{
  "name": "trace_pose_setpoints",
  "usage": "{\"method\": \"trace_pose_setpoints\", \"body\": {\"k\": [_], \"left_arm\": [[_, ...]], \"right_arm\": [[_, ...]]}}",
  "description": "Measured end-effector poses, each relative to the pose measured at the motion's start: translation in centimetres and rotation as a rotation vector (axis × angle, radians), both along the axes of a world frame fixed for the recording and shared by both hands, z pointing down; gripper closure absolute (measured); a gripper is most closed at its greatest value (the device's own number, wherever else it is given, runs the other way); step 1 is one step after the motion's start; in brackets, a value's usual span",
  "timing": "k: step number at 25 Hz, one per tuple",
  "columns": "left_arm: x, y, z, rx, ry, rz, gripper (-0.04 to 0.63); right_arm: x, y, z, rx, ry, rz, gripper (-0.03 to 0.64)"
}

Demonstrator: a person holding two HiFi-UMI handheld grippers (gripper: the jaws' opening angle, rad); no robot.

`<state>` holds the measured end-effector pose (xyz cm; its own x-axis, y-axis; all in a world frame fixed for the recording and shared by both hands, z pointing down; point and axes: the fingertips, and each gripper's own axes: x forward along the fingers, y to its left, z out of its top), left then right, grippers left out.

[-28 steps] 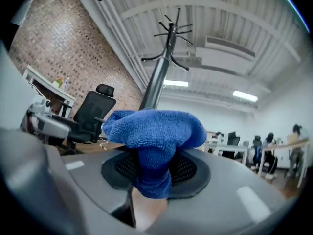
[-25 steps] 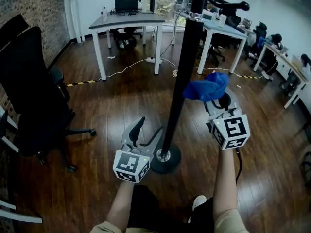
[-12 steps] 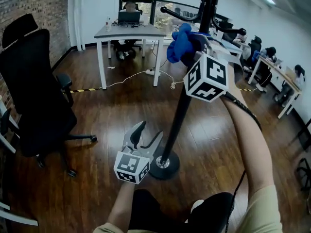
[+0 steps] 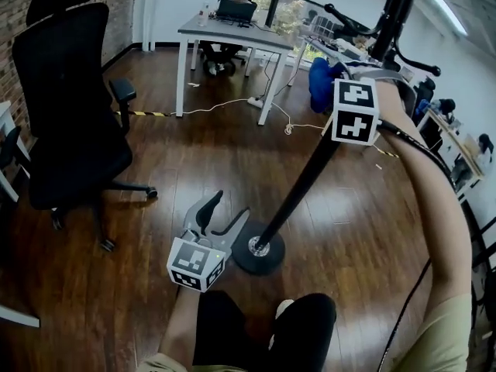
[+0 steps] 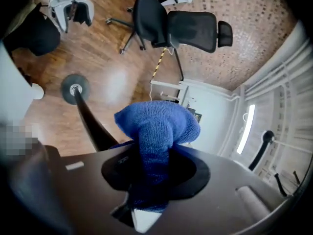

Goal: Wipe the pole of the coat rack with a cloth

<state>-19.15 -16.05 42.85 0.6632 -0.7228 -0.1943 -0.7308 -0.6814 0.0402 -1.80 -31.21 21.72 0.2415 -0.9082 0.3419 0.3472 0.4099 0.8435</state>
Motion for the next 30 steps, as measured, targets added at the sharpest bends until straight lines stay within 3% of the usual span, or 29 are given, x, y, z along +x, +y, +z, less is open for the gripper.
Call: {"method": "trace_pose_setpoints", "body": {"k": [4,8,13,16,19,23,27,30], "left_arm": [[-1.0,0.3,2.0,-0.031,0.006,-0.029,0.347],[-1.7,0.6,3.6,-0.059,-0.001,-0.033,0.347],[-2.8,1.0,4.9,-0.09,-0.015,-0.041,0.347],[-3.5,0.9,5.5,-0.108,-0.028,-0.057,0.347],[-4.3,0.3,6.7,-0.125,-0.029,-0.099,0.347],[-5.0,0.2,8.5,-0.137,-0.047,-0.154,0.347],[-4.0,0.8,10.8,-0.127,-0.121,-0.164,0.347],[-3.6,0.8,11.9,-0.134,-0.121,-0.16,0.347]], "right_arm": [[0.7,0.5,4.5,-0.119,0.001,0.046,0.477],[1.0,1.4,13.0,-0.294,0.053,0.056,0.477],[0.8,0.8,21.1,-0.353,0.196,0.026,0.477],[0.8,0.6,26.3,-0.441,0.179,0.039,0.477],[0.8,1.1,34.4,-0.566,0.138,0.037,0.477],[0.7,2.0,46.6,-0.702,0.163,-0.005,0.477],[1.1,2.2,56.8,-0.812,0.189,0.023,0.477],[1.2,2.4,62.9,-0.876,0.22,0.065,0.477]]}}
